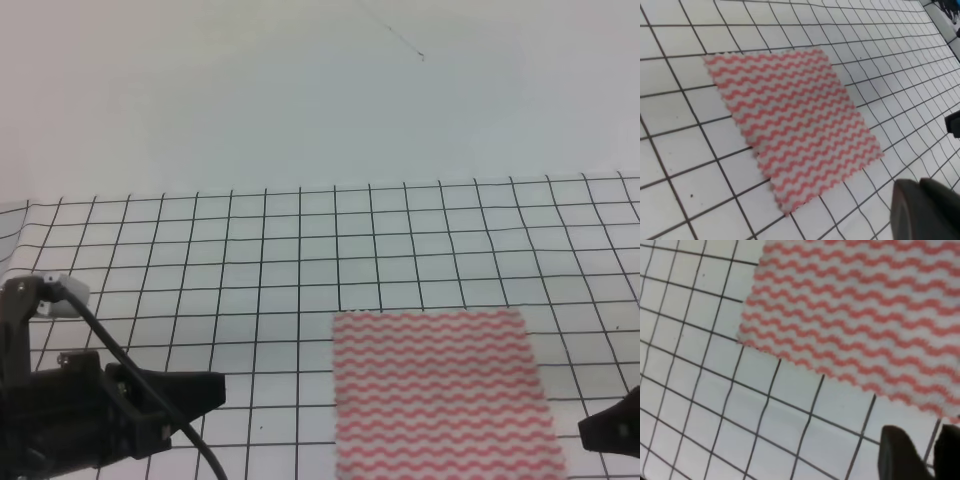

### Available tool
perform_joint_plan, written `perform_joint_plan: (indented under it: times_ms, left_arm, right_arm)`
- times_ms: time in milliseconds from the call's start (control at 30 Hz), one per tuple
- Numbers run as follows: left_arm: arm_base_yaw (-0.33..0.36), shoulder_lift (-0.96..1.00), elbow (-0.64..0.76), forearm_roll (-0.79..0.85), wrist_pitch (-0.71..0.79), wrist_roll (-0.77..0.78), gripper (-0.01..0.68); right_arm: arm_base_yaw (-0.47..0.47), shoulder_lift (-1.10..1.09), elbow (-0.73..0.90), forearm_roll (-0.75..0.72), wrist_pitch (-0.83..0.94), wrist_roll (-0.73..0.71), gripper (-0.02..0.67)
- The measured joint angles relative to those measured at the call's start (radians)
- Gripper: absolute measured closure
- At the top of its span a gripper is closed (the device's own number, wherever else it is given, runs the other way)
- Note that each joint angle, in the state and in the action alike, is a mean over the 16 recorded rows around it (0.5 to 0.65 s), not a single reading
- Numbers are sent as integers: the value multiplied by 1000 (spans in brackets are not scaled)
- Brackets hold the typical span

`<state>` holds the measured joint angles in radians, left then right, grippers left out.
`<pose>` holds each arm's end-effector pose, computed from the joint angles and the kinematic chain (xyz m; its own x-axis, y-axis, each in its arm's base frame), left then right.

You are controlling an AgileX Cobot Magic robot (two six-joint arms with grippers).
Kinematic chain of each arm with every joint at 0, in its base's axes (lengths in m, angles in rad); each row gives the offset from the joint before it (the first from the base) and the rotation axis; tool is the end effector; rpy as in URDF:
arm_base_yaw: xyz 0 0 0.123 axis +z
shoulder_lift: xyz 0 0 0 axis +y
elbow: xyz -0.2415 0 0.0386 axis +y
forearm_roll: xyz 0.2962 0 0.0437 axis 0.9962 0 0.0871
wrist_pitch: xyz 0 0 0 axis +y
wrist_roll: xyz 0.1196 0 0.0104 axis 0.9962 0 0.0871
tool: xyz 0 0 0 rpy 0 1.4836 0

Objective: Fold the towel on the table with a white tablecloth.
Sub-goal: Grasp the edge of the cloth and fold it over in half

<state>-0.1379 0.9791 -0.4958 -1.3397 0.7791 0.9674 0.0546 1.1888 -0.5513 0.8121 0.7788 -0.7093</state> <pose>0.2376 -0.1159 0.1952 -0.7341 -0.1045 -0.6710 0.4652 0.6424 -0.6090 0.2486 0.0749 0.1262 -0.8914 -0.1049 -0.4409 -0.3152 0.8425 0.4368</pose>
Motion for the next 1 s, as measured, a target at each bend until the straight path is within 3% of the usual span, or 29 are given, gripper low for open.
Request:
perform_joint_plan:
  times_ms: [567,1000]
  left_arm:
    - [0,2,-1,-1,-2,26,675]
    - [0,2,-1,-1,9,26,675]
  right_arm:
    - [146,277,-2,-6,-234,88,437]
    - [155,386,-27,-41,-304,84,414]
